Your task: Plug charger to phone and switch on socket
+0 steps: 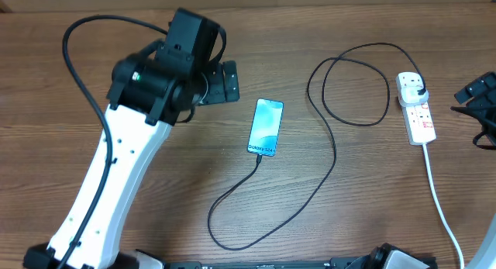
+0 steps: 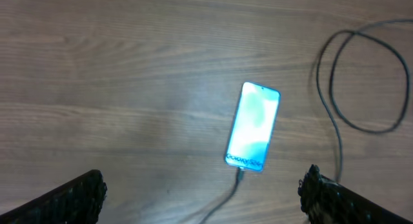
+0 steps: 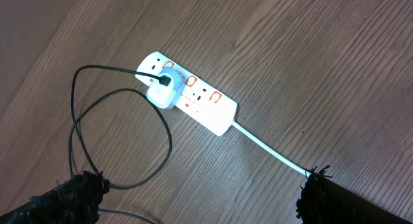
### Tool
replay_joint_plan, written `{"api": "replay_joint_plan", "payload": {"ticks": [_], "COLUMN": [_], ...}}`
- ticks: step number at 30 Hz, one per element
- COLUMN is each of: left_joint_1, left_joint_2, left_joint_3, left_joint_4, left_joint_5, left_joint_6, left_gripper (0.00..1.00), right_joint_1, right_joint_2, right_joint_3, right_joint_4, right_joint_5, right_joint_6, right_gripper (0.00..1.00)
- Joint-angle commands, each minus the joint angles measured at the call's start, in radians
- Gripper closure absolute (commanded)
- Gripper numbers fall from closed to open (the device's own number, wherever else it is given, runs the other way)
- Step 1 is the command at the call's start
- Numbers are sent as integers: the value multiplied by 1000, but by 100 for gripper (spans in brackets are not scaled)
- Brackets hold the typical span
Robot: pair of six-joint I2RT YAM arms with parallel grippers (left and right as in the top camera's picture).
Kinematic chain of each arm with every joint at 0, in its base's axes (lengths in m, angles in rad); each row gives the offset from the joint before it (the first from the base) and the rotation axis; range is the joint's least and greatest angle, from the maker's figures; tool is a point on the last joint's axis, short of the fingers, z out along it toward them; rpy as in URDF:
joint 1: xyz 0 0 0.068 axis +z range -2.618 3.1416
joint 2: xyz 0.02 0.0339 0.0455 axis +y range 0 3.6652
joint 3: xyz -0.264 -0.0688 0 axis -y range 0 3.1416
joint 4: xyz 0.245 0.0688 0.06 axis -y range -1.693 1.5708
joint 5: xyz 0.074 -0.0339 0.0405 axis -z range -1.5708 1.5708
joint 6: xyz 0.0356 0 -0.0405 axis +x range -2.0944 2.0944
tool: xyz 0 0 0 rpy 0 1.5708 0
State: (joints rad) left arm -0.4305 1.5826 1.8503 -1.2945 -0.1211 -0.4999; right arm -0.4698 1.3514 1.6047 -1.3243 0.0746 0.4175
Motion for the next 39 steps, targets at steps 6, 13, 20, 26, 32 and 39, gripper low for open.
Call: {"api": "replay_joint_plan", "payload": {"ticks": [6, 13, 20, 26, 32, 39], "left_joint_1": [4, 7, 56, 153, 255, 363], "left_joint_2": [-213, -436, -596, -755, -945, -1123], "left_joint_3": [-351, -669, -872, -1065, -1279, -1525], "left_joint_4": [303, 562, 721, 953, 1210, 1531], "left_joint_5": [-34, 14, 34, 170, 255, 371], "left_joint_6": [135, 312, 388, 503, 514, 565], "left_gripper": [1, 0, 0, 0, 0, 0], "right_joint_1": [4, 4, 4, 4, 4, 4], "right_joint_2": [-3, -3, -3, -3, -3, -3], "right_joint_3": [26, 26, 26, 26, 26, 26], "right_joint_4": [6, 6, 6, 6, 6, 6], "right_joint_5": [-5, -5, -5, -5, -5, -5], "right_joint_6": [2, 2, 2, 2, 2, 2], "right_gripper": [0, 0, 0, 0, 0, 0]}}
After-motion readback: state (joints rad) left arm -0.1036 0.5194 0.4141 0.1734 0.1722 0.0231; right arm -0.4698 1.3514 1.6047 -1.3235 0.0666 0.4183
